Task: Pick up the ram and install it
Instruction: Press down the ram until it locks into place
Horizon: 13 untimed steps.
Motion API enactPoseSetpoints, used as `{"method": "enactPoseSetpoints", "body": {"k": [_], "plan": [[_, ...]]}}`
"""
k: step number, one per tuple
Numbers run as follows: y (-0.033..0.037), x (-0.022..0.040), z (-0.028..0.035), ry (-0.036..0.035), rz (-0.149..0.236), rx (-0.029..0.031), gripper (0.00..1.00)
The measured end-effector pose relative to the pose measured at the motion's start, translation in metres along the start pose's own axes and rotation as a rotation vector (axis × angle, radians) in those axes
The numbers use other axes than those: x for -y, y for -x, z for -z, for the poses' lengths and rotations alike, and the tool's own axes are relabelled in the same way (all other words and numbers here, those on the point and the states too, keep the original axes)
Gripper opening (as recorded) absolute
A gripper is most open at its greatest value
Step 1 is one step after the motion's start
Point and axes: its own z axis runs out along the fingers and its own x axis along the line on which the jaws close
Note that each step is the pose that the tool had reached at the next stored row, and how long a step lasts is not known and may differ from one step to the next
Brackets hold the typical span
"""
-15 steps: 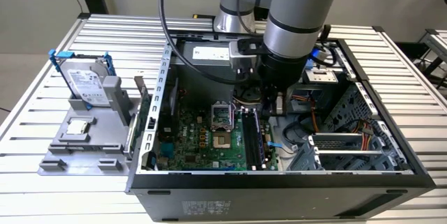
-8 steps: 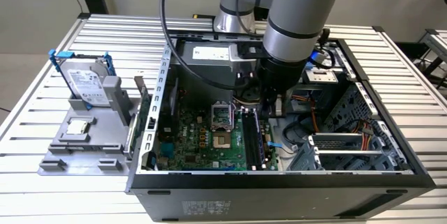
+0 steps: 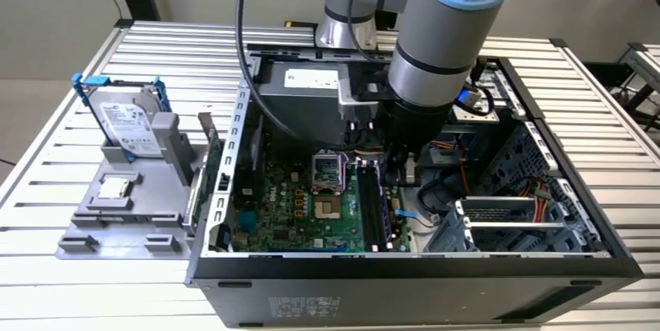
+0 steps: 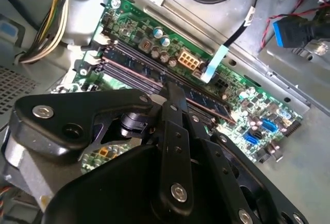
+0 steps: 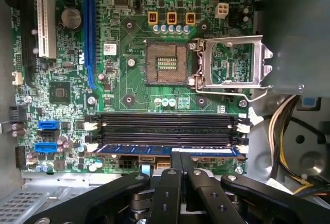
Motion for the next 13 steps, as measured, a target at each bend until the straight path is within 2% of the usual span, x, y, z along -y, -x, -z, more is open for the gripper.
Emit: {"method": "enactPoseSetpoints", "body": {"k": [3,6,13], "plan": [[-0.0001,0.0001,-0.0042,0.0,0.0,0.0041,0.0],[-0.0002,0.0001,-0.0046,0.0015,0.0,0.0039,0.0],[-0.0005,0.0001,-0.016,0.0022,0.0,0.0015,0.0]]}}
